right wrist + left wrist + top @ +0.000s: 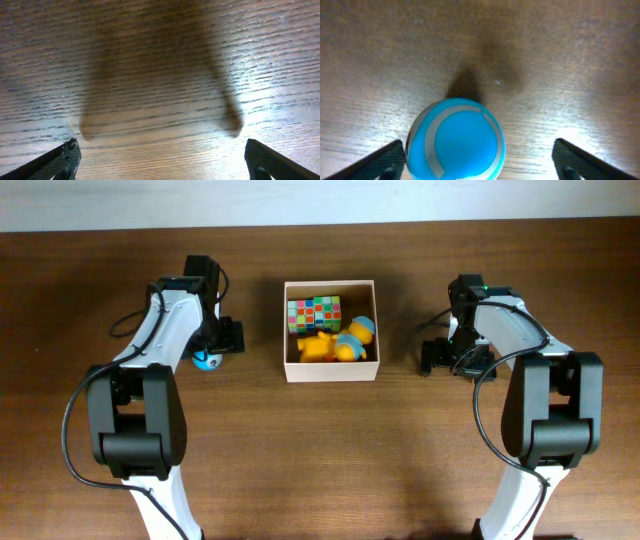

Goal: Pack container
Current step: 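Move the left gripper to the blue ball and grasp it, then lift the blue ball and carry it with the left gripper over the box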

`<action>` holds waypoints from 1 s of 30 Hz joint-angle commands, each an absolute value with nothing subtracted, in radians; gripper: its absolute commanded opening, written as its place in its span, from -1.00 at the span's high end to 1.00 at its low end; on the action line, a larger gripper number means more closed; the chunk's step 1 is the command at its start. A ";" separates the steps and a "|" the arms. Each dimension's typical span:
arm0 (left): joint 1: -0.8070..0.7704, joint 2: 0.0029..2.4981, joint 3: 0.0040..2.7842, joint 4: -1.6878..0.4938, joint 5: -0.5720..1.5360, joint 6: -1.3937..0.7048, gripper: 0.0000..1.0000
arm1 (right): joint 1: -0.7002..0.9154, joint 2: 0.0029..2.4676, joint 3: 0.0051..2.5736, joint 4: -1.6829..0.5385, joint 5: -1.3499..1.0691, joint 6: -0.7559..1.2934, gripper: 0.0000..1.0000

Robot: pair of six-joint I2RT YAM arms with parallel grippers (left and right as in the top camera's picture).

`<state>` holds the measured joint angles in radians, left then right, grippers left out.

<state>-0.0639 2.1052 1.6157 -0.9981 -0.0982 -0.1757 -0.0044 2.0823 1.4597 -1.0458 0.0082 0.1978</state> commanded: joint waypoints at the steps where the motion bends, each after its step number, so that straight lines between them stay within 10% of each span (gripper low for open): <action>1: -0.056 2.123 1.618 -1.013 -0.101 -0.170 -0.78 | -0.009 2.071 1.457 -1.046 0.023 0.191 -0.98; 13: -0.056 2.134 1.591 -0.975 -0.102 -0.170 -0.58 | -0.009 2.071 1.457 -1.046 0.023 0.191 -0.98; 22: -0.056 2.145 1.565 -0.924 -0.101 -0.170 0.28 | -0.009 2.071 1.457 -1.046 0.023 0.191 -0.98; 30: -0.056 2.144 1.576 -0.899 -0.093 -0.170 0.37 | -0.009 2.071 1.457 -1.046 0.023 0.191 -0.98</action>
